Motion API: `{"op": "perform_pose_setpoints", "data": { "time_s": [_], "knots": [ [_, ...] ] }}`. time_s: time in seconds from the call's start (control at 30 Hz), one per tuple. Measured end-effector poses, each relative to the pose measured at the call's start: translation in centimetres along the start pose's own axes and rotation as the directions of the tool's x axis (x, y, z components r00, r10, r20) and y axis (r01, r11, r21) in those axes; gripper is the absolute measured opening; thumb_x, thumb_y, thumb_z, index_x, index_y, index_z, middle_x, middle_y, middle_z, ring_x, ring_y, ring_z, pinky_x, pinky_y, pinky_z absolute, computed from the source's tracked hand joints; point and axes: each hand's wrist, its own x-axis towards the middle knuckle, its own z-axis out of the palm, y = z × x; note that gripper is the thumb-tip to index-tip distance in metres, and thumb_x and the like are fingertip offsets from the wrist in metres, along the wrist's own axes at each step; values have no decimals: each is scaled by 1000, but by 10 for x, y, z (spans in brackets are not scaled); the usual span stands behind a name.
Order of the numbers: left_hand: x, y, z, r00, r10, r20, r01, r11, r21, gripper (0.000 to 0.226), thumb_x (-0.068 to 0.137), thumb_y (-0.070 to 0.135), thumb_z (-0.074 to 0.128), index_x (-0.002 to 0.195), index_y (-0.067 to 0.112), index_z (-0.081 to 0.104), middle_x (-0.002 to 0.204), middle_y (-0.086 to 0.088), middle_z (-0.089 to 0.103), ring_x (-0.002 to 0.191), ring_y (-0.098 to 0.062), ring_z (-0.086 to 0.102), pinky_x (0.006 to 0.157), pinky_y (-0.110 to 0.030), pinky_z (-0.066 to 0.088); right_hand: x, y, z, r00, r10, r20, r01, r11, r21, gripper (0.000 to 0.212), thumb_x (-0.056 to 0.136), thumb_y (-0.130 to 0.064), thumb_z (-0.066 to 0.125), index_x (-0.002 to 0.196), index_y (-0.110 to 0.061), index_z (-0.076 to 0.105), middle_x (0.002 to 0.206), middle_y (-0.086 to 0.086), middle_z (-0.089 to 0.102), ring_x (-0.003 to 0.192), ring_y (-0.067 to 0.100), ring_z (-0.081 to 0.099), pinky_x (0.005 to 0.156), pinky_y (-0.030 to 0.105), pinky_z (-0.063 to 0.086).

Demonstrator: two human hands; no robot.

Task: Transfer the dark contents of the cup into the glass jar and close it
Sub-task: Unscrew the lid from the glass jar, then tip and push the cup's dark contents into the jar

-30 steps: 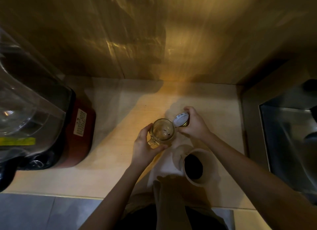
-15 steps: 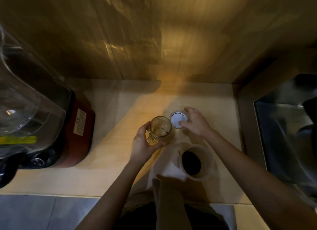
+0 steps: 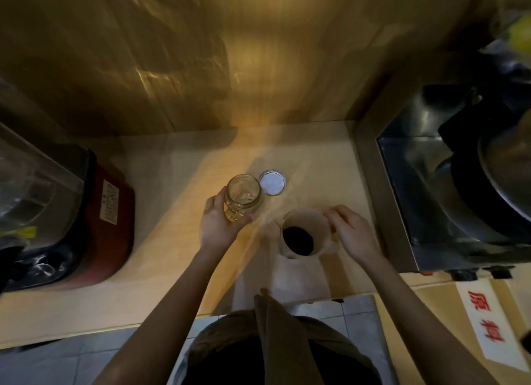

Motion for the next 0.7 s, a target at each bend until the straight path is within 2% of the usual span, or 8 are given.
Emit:
{"op": "perform_pose_setpoints", "data": {
  "time_s": [0.13,0.2,0.3,0.37,0.43,0.5,0.6,0.7],
  "knots": [
    [0,2,2,998,-49,39,49,999,6,93,64,43,76,140,18,29,131,-18,46,120,-34,47,95,-37,40,-28,22,12,998,14,60,-25,979,203,21,95,-30,51,115,-24,55,102,-10,61,96,6,56,78,22,42],
    [-2,1,1,996,-59,67,60,998,-11,94,66,42,75,142,20,25,134,-17,43,125,-32,42,100,-38,37,-35,32,20,996,29,81,-47,973,227,22,94,-30,52,116,-33,49,102,-21,57,96,-6,52,79,19,42],
    [-11,0,2,993,-92,68,100,987,-127,80,77,29,66,142,11,23,141,-18,40,129,-32,39,106,-41,35,-38,35,28,996,91,9,-91,964,250,9,94,-29,53,94,-23,59,88,-7,62,85,8,57,73,26,42],
    [-17,-2,4,986,-161,32,164,966,-202,58,84,24,54,135,3,34,136,-21,46,124,-32,44,101,-39,36,-40,33,29,994,105,-3,-101,965,244,27,94,-29,53,79,-8,60,77,12,61,76,20,55,67,30,40],
    [-21,-4,7,977,-211,11,207,948,-243,41,90,25,44,122,0,50,127,-23,53,117,-34,48,99,-40,36,-40,28,29,995,99,11,-99,963,251,34,94,-27,53,75,2,58,77,25,58,73,20,53,65,31,38],
    [-20,-5,9,973,-231,4,223,932,-284,36,92,24,38,109,1,59,119,-23,58,111,-35,49,96,-43,36,-39,23,28,995,94,26,-98,957,274,32,94,-22,53,75,3,58,75,25,56,73,20,53,66,32,36],
    [-17,-2,12,962,-271,7,254,890,-378,35,92,25,32,87,7,61,101,-21,61,95,-31,51,82,-38,36,-34,15,27,994,106,30,-110,934,341,28,94,-17,52,71,-1,58,72,12,54,75,19,52,68,30,37],
    [-13,4,17,937,-349,19,318,827,-463,44,93,29,29,72,5,58,85,-16,61,82,-28,51,73,-33,33,-27,7,22,995,100,-15,-87,919,385,27,93,-16,51,68,-9,55,70,8,52,73,17,50,62,18,39]
  ]
}}
